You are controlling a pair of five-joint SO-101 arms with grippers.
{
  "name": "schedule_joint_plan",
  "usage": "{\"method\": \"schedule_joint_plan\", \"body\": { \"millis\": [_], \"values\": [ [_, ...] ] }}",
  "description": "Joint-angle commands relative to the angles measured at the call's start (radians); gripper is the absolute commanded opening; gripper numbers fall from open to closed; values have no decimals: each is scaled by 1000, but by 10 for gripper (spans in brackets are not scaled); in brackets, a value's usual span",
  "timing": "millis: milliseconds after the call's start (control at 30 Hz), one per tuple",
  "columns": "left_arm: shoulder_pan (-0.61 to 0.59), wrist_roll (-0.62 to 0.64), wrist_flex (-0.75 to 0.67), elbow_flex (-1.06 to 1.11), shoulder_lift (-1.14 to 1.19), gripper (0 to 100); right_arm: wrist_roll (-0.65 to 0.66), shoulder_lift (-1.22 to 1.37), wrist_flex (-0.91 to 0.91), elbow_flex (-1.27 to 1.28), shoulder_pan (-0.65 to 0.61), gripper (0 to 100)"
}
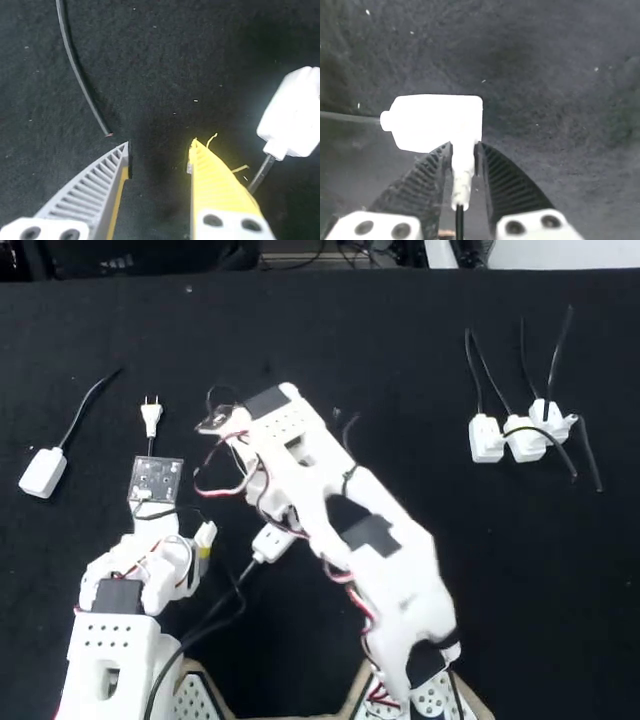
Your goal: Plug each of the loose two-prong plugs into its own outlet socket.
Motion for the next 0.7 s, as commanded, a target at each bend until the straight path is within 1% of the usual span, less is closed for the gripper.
{"method": "schedule_joint_plan", "body": {
  "millis": [0, 100, 167, 200, 333, 400, 467, 567, 667],
  "values": [
    [-51, -2, -2, -62, -11, 198, -31, -183, -249, 291, -40, 10],
    [-58, -2, -2, -74, -11, 198, -40, -337, -373, 476, -40, 11],
    [-58, -2, -2, -77, -11, 198, -37, -401, -384, 529, -41, 23],
    [-58, -2, -2, -77, -11, 198, -37, -423, -384, 538, -41, 47],
    [-59, -2, -3, -77, -11, 198, -34, -489, -384, 538, -44, 198],
    [-65, -2, -3, -76, -11, 198, -21, -529, -384, 521, -51, 242],
    [-107, -2, -12, -77, -11, 198, 6, -576, -368, 512, -58, 241],
    [-213, -2, -72, -68, -11, 198, 54, -653, -319, 486, -89, 239],
    [-303, 0, -109, -68, -11, 198, 183, -708, -293, 470, -92, 241]
  ]
}}
